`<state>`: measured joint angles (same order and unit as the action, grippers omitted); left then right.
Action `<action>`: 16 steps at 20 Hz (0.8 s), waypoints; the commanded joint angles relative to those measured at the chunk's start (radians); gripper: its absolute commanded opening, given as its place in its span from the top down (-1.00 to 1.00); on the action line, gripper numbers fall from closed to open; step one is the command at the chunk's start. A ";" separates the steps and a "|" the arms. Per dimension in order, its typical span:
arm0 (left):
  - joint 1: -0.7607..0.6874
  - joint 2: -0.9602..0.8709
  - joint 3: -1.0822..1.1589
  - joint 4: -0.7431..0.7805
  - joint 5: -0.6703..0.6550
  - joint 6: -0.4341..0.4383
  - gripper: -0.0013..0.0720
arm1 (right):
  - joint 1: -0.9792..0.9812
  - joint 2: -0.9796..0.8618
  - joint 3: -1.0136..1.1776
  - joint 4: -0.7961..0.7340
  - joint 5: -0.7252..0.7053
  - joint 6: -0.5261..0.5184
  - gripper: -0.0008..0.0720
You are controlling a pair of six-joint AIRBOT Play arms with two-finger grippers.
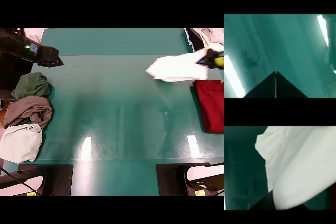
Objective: Fold the shirts.
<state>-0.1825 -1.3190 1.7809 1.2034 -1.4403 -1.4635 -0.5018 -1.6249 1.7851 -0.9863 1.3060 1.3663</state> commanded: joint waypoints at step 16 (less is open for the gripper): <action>-0.082 0.000 0.000 0.024 0.018 0.006 0.90 | -0.285 0.228 0.000 -0.098 0.043 0.059 0.94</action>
<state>-0.2638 -1.3190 1.7809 1.2171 -1.4220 -1.4654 -0.7692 -1.4357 1.7863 -1.0237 1.2942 1.3960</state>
